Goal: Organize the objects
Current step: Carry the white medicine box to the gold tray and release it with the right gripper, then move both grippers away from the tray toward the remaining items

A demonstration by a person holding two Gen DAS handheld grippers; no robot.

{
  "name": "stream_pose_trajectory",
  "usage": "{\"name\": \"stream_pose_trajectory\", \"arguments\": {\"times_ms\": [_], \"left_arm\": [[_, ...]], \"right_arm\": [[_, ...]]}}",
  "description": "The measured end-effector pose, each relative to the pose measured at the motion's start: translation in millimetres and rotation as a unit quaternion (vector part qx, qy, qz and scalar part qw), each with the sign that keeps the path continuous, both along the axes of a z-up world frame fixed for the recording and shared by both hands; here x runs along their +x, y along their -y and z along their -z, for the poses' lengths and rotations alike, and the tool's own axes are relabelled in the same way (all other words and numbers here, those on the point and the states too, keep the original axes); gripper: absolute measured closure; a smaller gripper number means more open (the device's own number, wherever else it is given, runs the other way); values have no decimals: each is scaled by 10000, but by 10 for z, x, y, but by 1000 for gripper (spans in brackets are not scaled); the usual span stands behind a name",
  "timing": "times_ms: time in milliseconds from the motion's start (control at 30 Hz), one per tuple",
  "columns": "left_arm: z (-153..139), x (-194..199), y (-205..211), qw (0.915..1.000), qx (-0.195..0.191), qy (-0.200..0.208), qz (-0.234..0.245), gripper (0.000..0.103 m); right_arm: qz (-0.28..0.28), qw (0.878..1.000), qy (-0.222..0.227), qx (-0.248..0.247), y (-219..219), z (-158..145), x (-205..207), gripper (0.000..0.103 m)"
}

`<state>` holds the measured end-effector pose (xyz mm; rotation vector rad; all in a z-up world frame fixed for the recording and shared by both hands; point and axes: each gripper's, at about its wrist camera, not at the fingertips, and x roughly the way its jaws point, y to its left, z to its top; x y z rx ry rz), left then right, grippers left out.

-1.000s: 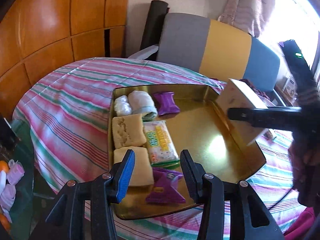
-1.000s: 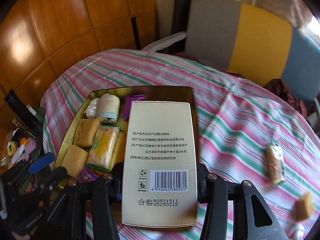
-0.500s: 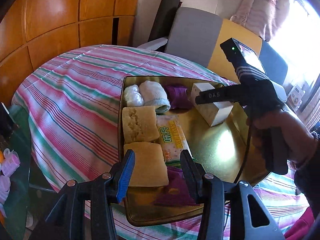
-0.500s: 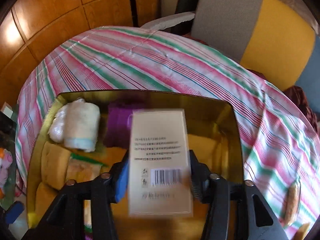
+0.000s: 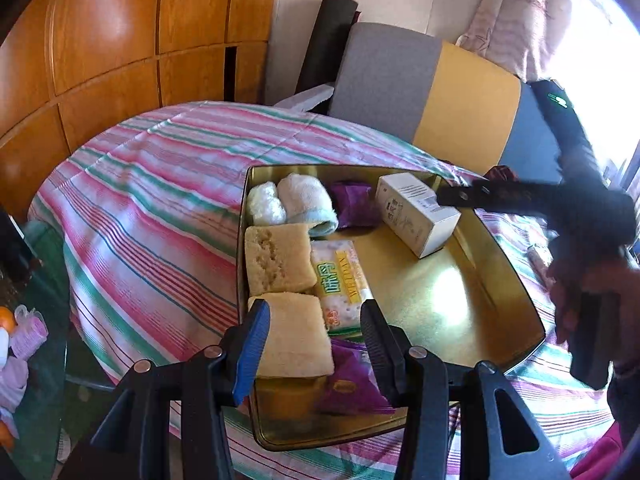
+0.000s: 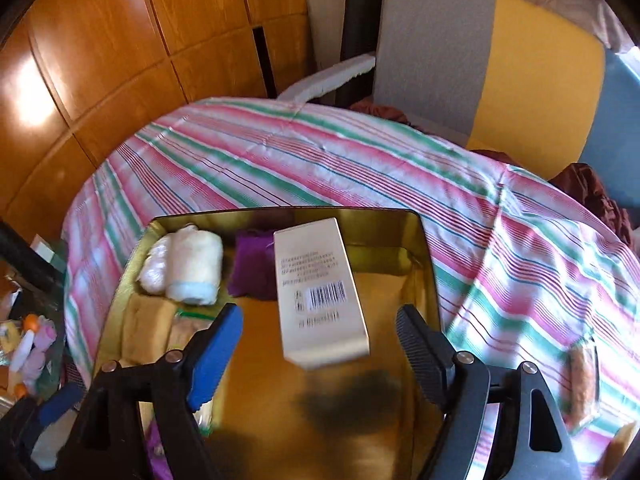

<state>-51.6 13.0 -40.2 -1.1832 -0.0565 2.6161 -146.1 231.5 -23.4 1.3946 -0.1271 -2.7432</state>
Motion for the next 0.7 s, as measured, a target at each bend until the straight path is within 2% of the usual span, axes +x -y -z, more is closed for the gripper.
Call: {"name": "stream_pose_trajectory", "arguments": {"times_ms": [233,400,700], "left_arm": [[-153,148,-113,9995,-15,-242,192,56],[-225,271,-205,9988,-39,-353,335,56],[-243,419,-384,9971,-171,-414,622,56]], "right_arm": [[155,9993,-329,55,-197,-144,681,19],[341,9984,-402,213,-427,-174,1131,19],[1265,9905,-325,426,-1188,-175,1874,19]]}}
